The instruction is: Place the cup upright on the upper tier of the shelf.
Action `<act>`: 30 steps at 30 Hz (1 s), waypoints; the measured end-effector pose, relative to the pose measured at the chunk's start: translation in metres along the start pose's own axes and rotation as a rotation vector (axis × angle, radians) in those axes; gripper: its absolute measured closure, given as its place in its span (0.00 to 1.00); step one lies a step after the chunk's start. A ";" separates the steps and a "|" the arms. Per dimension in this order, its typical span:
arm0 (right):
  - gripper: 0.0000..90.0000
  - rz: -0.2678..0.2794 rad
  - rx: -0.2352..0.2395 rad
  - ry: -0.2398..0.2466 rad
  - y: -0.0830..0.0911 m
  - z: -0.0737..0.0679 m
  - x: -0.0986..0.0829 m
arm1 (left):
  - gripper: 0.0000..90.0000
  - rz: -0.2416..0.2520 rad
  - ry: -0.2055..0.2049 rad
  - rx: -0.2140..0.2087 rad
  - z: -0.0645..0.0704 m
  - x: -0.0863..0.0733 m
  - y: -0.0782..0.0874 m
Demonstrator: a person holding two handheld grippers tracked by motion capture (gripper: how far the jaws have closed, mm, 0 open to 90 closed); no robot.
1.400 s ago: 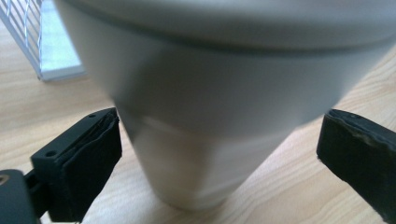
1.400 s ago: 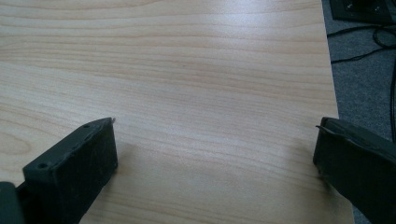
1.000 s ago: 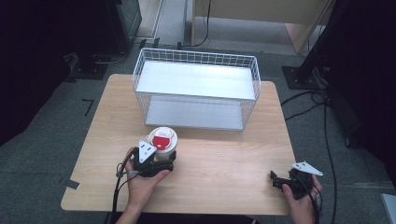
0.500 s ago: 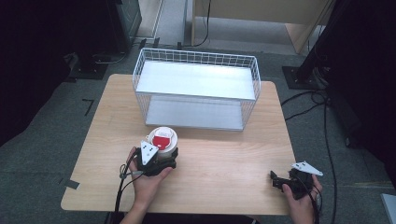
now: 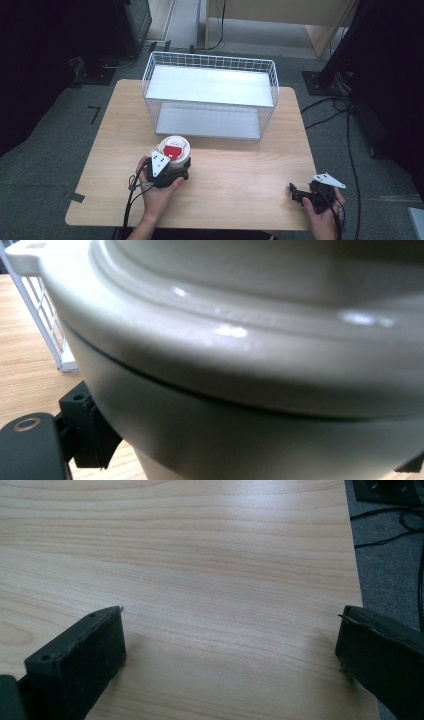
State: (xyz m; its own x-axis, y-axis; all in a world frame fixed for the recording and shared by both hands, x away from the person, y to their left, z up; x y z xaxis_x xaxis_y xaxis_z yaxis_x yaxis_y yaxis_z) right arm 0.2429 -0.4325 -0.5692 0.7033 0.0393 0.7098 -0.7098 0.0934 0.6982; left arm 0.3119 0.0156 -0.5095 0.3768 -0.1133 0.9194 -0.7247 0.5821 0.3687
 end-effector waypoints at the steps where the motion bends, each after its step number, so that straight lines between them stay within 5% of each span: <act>1: 0.00 0.000 0.000 0.000 0.000 0.000 0.000 | 0.09 0.000 0.000 0.000 0.000 0.000 0.000; 8: 0.00 0.000 0.000 0.000 0.000 0.000 0.000 | 0.09 0.023 -0.009 -0.017 0.003 0.011 0.003; 30: 0.00 0.000 0.000 0.002 0.000 0.000 0.000 | 0.09 0.163 -0.090 -0.038 0.014 0.082 0.022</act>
State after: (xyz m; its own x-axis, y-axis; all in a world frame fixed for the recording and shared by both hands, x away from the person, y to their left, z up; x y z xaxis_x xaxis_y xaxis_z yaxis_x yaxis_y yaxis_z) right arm 0.2428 -0.4327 -0.5692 0.7034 0.0412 0.7096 -0.7099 0.0931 0.6982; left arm 0.3191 0.0078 -0.4237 0.2013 -0.0856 0.9758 -0.7493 0.6282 0.2097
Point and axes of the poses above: each handheld gripper's, and its own axes: y roughly backward along the jaws, x roughly out of its top, z roughly to its right, the point moved 6 cm from there along -y, roughly forward along the jaws, and after that the axes turned 10 degrees about -x, right-handed, at the moved point
